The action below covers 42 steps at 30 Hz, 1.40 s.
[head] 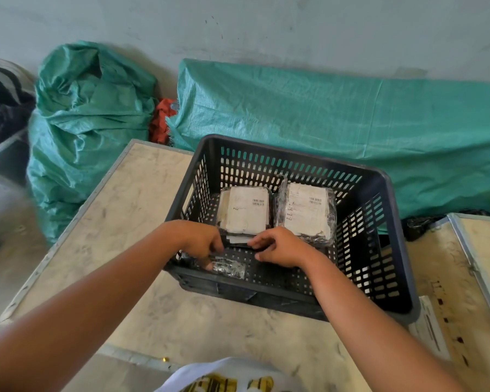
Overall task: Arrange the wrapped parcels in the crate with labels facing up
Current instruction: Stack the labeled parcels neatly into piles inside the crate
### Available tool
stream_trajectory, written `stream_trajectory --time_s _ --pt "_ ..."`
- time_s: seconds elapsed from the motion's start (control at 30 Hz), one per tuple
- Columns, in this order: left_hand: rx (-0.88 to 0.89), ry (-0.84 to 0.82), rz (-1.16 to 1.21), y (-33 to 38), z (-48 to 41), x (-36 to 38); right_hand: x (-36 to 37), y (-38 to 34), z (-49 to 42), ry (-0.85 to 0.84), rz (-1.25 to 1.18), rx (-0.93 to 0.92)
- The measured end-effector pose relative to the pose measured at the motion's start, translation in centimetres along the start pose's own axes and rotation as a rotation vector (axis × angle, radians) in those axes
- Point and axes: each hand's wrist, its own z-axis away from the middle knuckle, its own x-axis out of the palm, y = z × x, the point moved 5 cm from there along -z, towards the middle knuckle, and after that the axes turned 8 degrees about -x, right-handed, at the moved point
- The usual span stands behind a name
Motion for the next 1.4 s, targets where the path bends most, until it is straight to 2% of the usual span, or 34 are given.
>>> stream_trajectory --time_s 0.07,0.17,0.33,0.43,0.57,0.7,0.87,0.97,1.1,1.27,1.4 --pt "-0.02 0.004 -0.024 -0.2 0.1 0.7 0.9 -0.2 -0.1 -0.096 -0.029 -0.005" --pt "-0.047 0.062 -0.054 -0.8 -0.3 1.6 2.2 -0.6 -0.3 -0.152 -0.055 -0.014" --pt "-0.043 0.199 0.01 -1.3 -1.1 1.5 2.6 -0.9 -0.8 -0.105 -0.272 -0.02" --pt "-0.051 0.289 0.073 -1.2 -1.5 0.8 2.5 -1.3 -0.9 -0.071 -0.13 -0.111" --pt "-0.032 0.305 0.095 -1.2 -1.8 0.6 2.5 -2.5 -1.3 -0.015 0.167 -0.274" --pt "0.042 0.412 0.212 -0.8 -1.0 -0.6 0.2 -3.0 -0.6 0.153 0.108 -0.299" --pt "0.238 0.692 0.426 0.1 0.9 -2.4 -3.5 -4.3 1.8 0.546 0.007 -0.453" --pt "0.306 0.747 0.556 0.0 1.7 -3.5 -4.5 -4.8 2.3 0.591 -0.082 -0.49" --pt "0.338 0.882 0.691 -0.3 3.1 -6.3 -7.4 -5.1 2.1 0.627 -0.175 -0.452" --pt "0.382 0.894 0.694 0.3 2.6 -7.1 -11.0 -6.2 1.7 0.726 -0.266 -0.5" --pt "0.351 0.924 0.745 0.6 0.8 -8.2 -11.7 -6.5 0.7 0.757 -0.174 -0.462"
